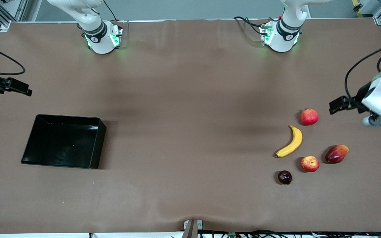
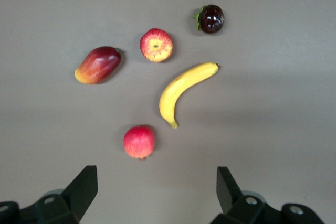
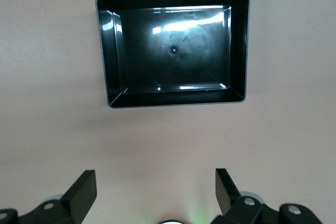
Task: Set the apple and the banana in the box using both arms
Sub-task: 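Move the left gripper toward the red apple while the right gripper reaches the tray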
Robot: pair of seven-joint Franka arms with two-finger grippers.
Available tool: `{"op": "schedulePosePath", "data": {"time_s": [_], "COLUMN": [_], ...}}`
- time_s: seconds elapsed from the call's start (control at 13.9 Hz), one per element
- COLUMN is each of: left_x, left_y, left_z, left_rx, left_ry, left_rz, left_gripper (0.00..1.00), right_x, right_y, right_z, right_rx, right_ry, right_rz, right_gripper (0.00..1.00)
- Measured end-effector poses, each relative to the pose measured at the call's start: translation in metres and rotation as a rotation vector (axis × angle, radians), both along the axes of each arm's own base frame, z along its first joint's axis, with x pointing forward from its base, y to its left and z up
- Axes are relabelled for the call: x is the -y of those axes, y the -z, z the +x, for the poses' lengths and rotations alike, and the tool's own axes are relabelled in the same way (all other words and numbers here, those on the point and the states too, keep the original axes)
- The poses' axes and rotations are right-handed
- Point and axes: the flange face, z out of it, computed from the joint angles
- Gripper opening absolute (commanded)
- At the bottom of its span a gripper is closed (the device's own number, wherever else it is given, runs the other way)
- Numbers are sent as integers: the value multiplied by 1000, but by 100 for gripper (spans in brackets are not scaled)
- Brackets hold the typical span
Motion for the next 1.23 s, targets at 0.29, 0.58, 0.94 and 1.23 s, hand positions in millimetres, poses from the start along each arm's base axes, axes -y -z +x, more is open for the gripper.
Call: {"op": "schedulePosePath", "data": {"time_s": [0.29,0.58,0.94,1.23], "left_x": [-9,-24,-44,-74], "left_y": [23,35,61,88], "left_z": [14,24,40,62], "left_rx": [-16,-27,-60,-59], "left_ry": [-11,-8,28,110], "left_rz": [8,69,68,53], "left_gripper": [100,100,100,100], "right_x": [16,51,123,139], "right_y": [20,79,141,174], "right_z": [11,36,48,48], "right_rx": [-18,-61,-37,-10], "right_ry": [-11,8,-13,-4], "right_rz": [6,15,29,23], "right_gripper": [100,100,100,100]}}
